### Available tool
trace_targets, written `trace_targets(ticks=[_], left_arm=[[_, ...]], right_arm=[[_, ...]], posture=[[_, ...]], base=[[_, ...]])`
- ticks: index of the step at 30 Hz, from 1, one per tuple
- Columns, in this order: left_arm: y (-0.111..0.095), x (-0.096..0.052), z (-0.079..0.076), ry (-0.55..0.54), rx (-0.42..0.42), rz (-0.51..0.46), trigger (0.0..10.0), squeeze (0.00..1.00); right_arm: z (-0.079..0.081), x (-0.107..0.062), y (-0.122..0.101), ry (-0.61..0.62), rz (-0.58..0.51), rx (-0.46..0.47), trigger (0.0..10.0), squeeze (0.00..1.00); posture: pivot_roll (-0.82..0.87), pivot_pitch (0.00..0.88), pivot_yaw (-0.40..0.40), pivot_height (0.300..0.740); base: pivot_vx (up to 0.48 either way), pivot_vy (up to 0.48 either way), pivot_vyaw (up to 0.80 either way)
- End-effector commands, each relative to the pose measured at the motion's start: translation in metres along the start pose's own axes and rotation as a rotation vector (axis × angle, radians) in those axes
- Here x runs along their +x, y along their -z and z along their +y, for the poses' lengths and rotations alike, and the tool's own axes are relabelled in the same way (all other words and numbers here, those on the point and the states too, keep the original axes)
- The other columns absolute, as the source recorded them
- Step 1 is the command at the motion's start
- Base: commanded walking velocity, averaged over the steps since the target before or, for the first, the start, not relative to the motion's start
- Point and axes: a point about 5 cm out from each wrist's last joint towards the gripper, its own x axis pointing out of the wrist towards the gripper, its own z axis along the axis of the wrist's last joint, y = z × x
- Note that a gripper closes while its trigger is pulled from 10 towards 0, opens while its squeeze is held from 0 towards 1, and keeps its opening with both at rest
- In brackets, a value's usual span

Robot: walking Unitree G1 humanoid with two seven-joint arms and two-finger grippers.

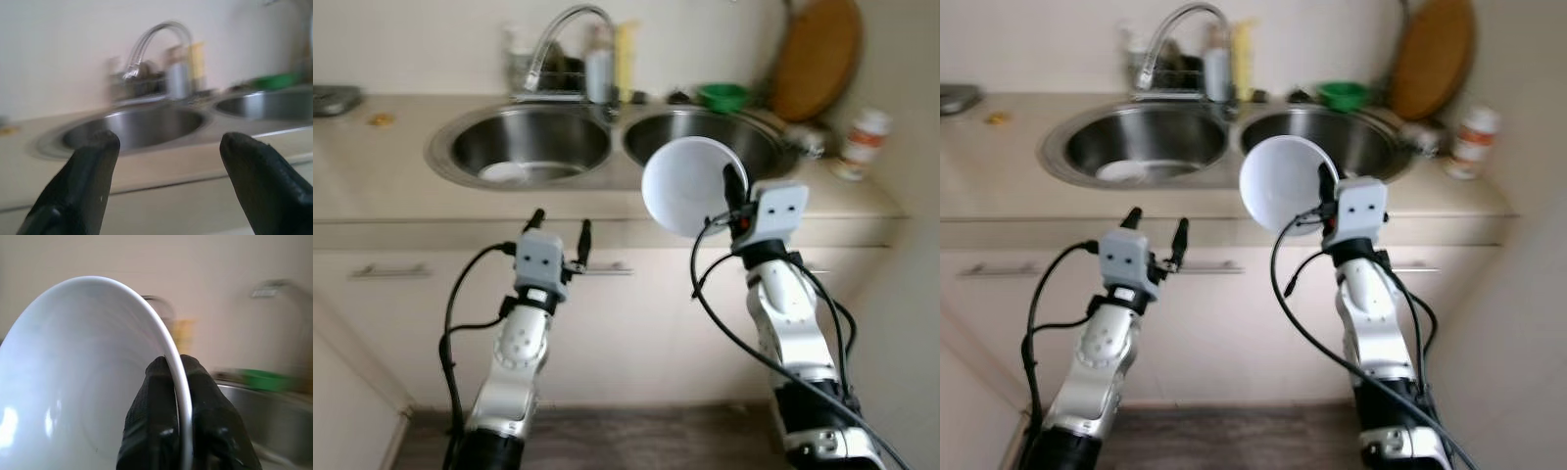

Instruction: Kitchen organization

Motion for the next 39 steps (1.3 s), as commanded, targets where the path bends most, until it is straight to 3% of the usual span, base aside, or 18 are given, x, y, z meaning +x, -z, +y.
trace_targets(ticks=[1,18,26,39], left_arm=[[-0.003,0.003,-0.009,0.019,-0.011,-0.007,10.0,0.0],[-0.008,0.007,-0.007,0.001,-0.003,-0.032,10.0,0.0],[-0.009,0.008,-0.01,0.008,-0.004,-0.039,10.0,0.0],[-0.011,0.009,-0.009,0.005,-0.001,-0.047,10.0,0.0]], right_arm=[[-0.013,0.0,-0.004,0.037,-0.009,-0.013,0.0,0.0],[-0.013,0.004,-0.005,0.05,-0.012,-0.024,0.0,0.0],[-0.016,0.004,-0.004,0.067,-0.01,-0.019,0.0,0.0],[-0.025,0.009,-0.004,0.117,0.008,-0.043,0.0,0.0]], posture=[[0.01,0.0,-0.033,0.74],[0.02,0.0,-0.034,0.74],[0.02,0.0,-0.032,0.74],[0.02,0.0,-0.032,0.74]], base=[[0.289,0.0,0.0],[0.297,0.0,0.0],[0.299,0.0,0.75],[0.3,0.0,0.0]])
